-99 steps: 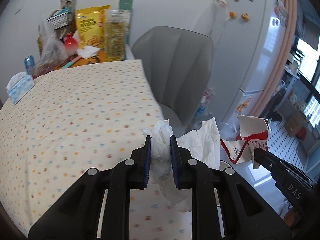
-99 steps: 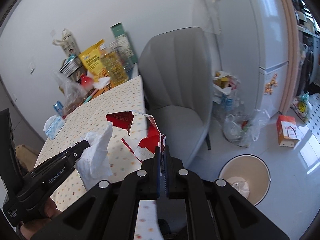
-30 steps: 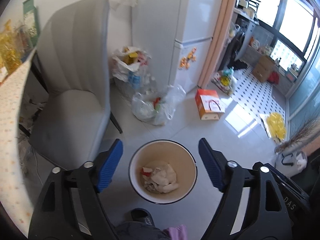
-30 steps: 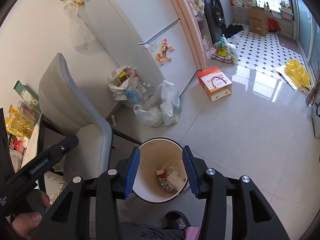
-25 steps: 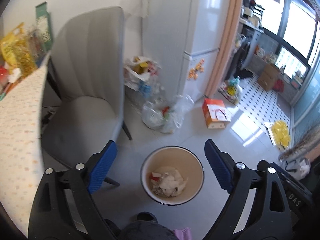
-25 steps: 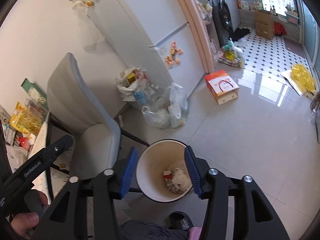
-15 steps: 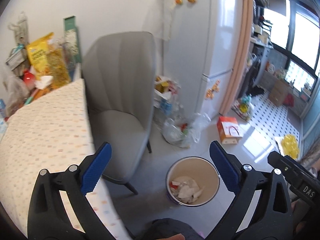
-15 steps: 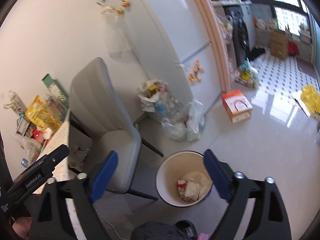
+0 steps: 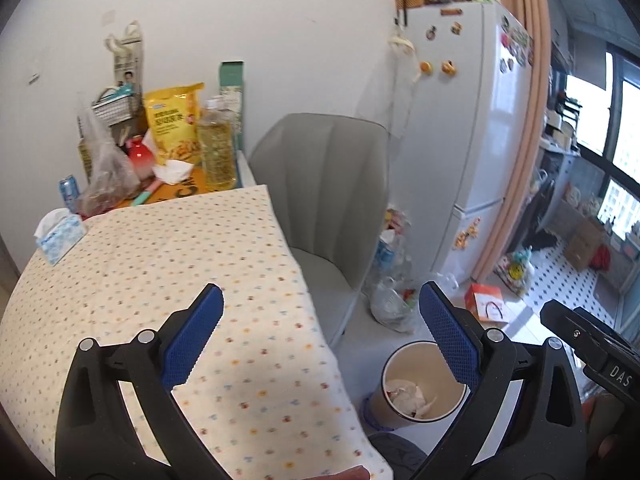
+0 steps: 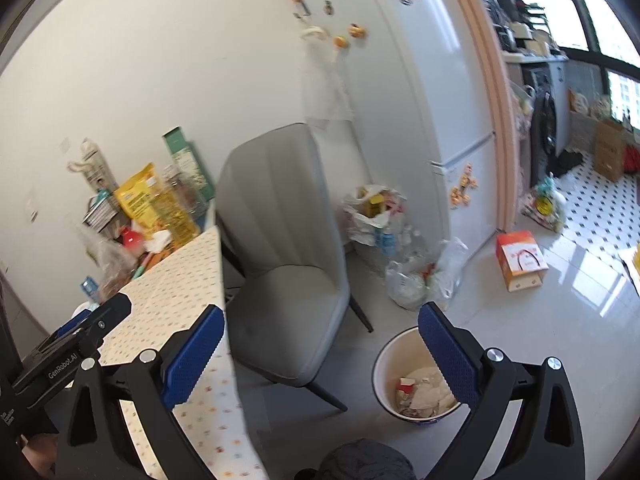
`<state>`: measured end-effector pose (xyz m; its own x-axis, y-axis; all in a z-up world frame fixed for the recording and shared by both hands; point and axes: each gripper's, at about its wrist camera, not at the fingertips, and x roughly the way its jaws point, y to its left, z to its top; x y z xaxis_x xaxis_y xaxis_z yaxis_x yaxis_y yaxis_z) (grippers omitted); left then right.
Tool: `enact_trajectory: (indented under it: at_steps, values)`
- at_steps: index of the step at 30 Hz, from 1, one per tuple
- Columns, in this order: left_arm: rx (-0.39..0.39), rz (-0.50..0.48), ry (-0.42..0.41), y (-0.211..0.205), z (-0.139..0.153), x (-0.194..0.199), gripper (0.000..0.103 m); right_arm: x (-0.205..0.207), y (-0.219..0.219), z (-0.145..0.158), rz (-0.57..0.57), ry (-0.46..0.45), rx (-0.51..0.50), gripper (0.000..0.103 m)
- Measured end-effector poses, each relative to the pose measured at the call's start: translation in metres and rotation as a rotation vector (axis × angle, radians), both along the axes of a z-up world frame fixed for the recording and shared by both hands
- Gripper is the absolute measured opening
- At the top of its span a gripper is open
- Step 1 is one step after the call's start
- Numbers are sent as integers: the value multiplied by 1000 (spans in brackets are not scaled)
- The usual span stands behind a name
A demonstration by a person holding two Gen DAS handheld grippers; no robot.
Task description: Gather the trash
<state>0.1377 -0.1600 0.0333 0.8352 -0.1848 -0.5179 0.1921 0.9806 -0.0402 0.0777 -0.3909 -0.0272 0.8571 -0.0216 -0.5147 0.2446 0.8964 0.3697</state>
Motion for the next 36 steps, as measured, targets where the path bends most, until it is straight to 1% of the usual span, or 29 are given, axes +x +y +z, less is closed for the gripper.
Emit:
enact_trajectory:
  at_steps: [4,7,9,10,14,18,22,25,36]
  values:
    - [-18,53,-14,29,6,-15,97,-2,22,13,45,-16,-27,95]
    - [-16,105,-46,51,12,-32,97,-6,41,20,89,-22,-42,95]
    - [-34,144,-62,67,13,-45,97,-7,57,25,113,-19,-68,95]
    - [-51,173,-70,80,13,-53,97,-8,66,26,132,-14,-81,95]
    - [-70,254,-78,114,11,-71,97,-12,99,33,190,-20,-122,95]
    - [-76,306,-87,142,9,-84,97,-16,124,39,223,-38,-148,95]
    - [-66,325,-95,157,8,-94,97,-20,141,38,240,-45,-154,95]
    - [-78,327,-90,163,3,-99,97,-23,151,33,257,-33,-162,95]
    - [-89,302,-86,160,-6,-102,97,-31,156,29,253,-21,-191,95]
